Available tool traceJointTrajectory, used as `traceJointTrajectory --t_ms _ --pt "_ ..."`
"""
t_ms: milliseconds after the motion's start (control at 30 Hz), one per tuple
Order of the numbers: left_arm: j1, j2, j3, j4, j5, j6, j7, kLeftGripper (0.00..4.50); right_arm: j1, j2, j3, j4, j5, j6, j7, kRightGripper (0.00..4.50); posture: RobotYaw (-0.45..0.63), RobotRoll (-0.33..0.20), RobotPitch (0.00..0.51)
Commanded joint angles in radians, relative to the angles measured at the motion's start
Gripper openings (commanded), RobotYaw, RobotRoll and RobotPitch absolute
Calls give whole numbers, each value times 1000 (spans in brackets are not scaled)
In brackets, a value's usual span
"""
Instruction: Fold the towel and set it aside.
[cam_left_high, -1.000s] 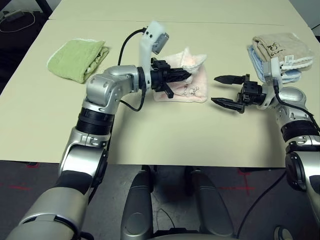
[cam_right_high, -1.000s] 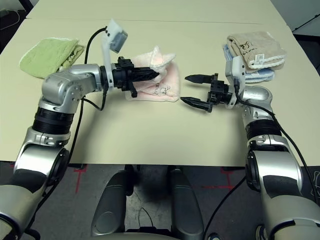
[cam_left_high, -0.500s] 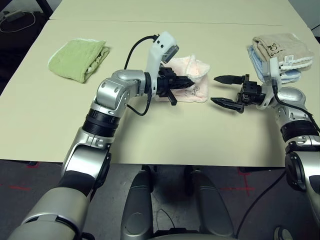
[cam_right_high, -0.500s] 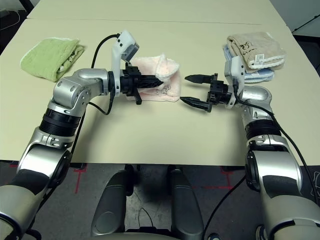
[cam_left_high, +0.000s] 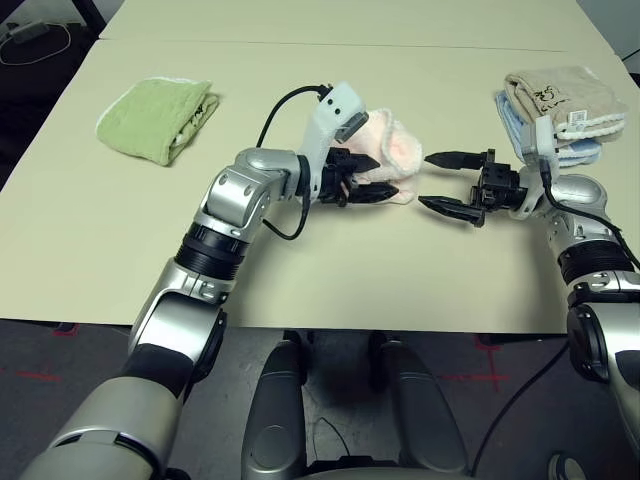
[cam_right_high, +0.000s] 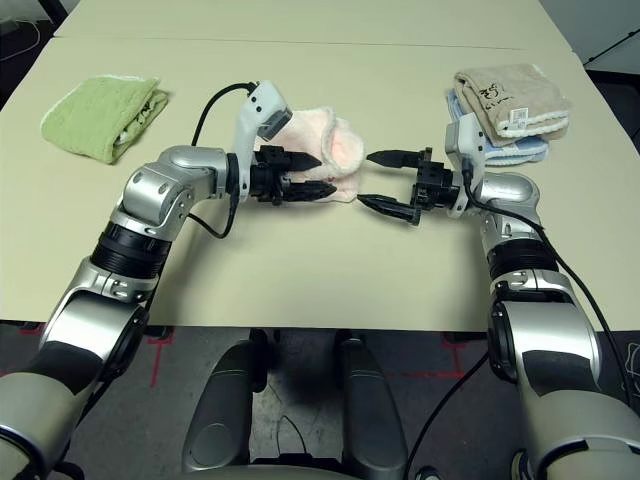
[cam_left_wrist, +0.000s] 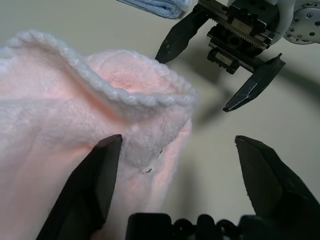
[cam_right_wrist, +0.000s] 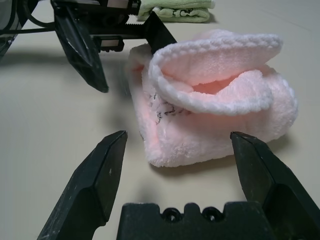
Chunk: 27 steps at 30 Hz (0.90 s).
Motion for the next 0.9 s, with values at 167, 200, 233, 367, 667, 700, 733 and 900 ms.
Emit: traceJointTrajectory --t_ms 167,200,233,367,667,700,733,900 --pt "-30 132 68 -101 -71 113 -91 4480 -25 -7 -14 51 -13 -21 -11 4500 75 0 248" --pt "-31 151 80 -108 -80 122 -100 4480 -26 -8 -16 52 -11 -21 -10 4500 76 0 249" --pt "-31 168 96 -113 -92 127 -109 4480 -26 -8 -20 51 -6 -18 -9 4500 77 0 249" --pt "-6 206 155 -90 -114 43 -144 4480 -30 -5 -36 39 17 12 -10 4500 75 0 249" --pt "172 166 226 36 -79 -270 -127 4480 -27 -3 -63 -10 54 112 -8 4500 59 0 253" --pt "177 162 228 44 -79 -286 -129 4480 -25 -3 -63 -13 54 113 -6 4500 59 0 253" --pt "176 160 235 58 -82 -294 -129 4480 -23 -4 -63 -17 55 113 -2 4500 58 0 253" --pt "175 173 235 102 -77 -344 -173 4500 -11 -10 -54 -34 49 100 16 2889 54 0 249"
